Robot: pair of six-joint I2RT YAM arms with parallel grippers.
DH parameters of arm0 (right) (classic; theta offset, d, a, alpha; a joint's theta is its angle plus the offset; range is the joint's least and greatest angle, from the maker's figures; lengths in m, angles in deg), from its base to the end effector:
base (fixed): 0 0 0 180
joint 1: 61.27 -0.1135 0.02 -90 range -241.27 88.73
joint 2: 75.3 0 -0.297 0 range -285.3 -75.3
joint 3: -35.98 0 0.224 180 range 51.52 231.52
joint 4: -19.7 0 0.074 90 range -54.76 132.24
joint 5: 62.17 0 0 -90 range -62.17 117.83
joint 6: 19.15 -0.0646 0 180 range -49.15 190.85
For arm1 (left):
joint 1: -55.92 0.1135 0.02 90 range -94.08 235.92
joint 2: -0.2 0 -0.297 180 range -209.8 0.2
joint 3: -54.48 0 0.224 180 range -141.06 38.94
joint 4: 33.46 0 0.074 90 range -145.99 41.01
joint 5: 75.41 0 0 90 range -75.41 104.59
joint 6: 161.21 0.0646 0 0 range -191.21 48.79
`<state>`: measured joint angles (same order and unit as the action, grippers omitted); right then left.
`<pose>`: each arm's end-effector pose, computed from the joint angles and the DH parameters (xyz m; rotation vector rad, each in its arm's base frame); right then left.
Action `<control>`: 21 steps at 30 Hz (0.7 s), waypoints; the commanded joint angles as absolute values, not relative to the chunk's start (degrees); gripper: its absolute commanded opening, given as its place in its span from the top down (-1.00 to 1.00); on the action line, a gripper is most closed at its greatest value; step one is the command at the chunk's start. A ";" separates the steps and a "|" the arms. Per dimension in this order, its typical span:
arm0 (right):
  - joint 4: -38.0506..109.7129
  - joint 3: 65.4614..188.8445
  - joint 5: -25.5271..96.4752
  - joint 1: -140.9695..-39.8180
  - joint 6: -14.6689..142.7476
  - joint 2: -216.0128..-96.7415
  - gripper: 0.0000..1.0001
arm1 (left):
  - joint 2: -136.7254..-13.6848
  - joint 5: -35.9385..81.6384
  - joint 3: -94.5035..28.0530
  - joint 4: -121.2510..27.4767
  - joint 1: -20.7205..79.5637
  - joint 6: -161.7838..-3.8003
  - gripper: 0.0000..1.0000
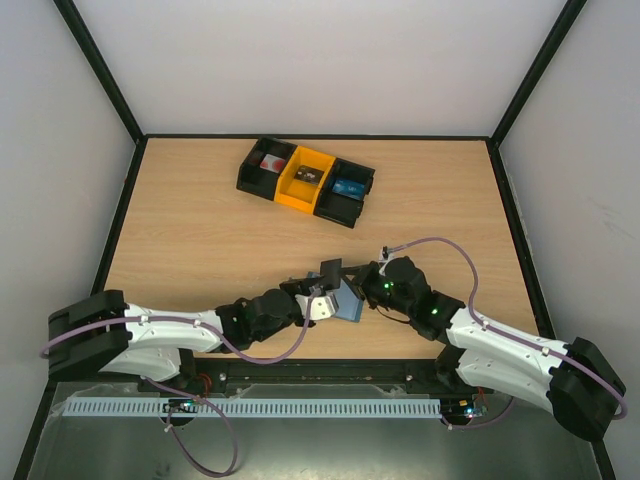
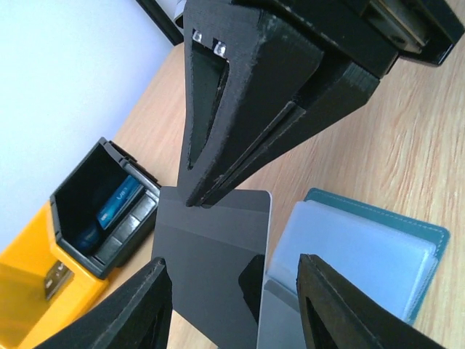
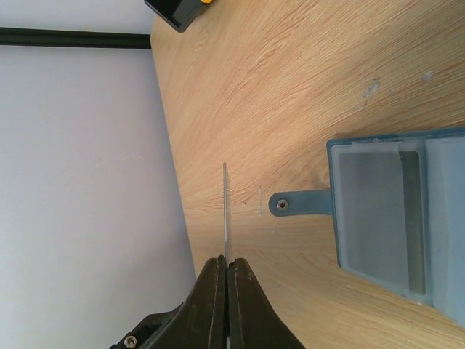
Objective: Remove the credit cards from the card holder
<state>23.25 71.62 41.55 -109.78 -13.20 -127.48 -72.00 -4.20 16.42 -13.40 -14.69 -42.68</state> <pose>0.1085 0.1458 0.2374 0.5295 2.3002 1.6191 0.1012 -0.2249 0.2377 1.2154 1.3397 -0.2254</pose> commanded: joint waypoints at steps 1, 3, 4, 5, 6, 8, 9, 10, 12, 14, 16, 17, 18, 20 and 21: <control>20.92 71.30 42.53 -110.05 -13.68 -127.83 0.96 | -73.07 -6.98 15.53 -11.04 -15.15 -40.60 0.02; 20.40 71.21 42.89 -110.03 -13.78 -128.00 0.96 | -73.28 -7.27 15.53 -11.41 -15.25 -40.05 0.04; 20.10 71.13 42.99 -110.04 -13.88 -128.09 0.96 | -73.36 -7.44 15.62 -11.40 -15.29 -39.85 0.07; 19.91 71.10 43.10 -110.05 -14.08 -128.19 0.96 | -73.36 -7.65 15.65 -11.30 -15.35 -39.58 0.11; 19.71 71.05 43.24 -110.02 -14.12 -128.28 0.96 | -73.46 -7.98 15.67 -11.29 -15.43 -39.39 0.17; 19.45 71.07 43.39 -110.05 -14.13 -128.38 0.96 | -73.61 -8.60 15.82 -11.18 -15.60 -38.95 0.31; 19.35 71.00 43.39 -110.05 -14.09 -128.39 0.96 | -73.57 -8.83 15.90 -11.22 -15.67 -38.88 0.40; 19.31 70.88 43.47 -110.05 -14.03 -128.38 0.96 | -73.52 -9.02 16.04 -11.12 -15.71 -38.91 0.48; 18.87 70.57 43.59 -110.05 -13.98 -128.38 0.96 | -73.29 -9.37 16.45 -10.82 -15.70 -39.39 0.62; 17.86 69.79 44.14 -110.05 -14.02 -128.38 0.96 | -72.99 -9.51 16.75 -10.58 -15.65 -40.17 0.72; 16.60 68.95 44.61 -110.00 -13.79 -128.23 0.96 | -72.64 -9.56 17.01 -10.94 -15.71 -41.80 0.91; 16.38 68.66 44.63 -110.00 -13.44 -128.14 0.96 | -72.52 -9.61 16.98 -11.39 -15.62 -42.72 0.95; 16.27 68.38 44.64 -110.02 -12.76 -127.98 0.96 | -72.37 -9.58 16.82 -12.09 -15.60 -43.92 0.95; 15.99 68.07 44.61 -109.97 -11.04 -127.63 0.91 | -72.17 -9.71 16.67 -13.82 -15.44 -46.52 0.95; 16.06 67.97 44.50 -109.96 -10.07 -127.34 0.81 | -71.87 -9.82 16.77 -14.37 -15.32 -47.86 0.95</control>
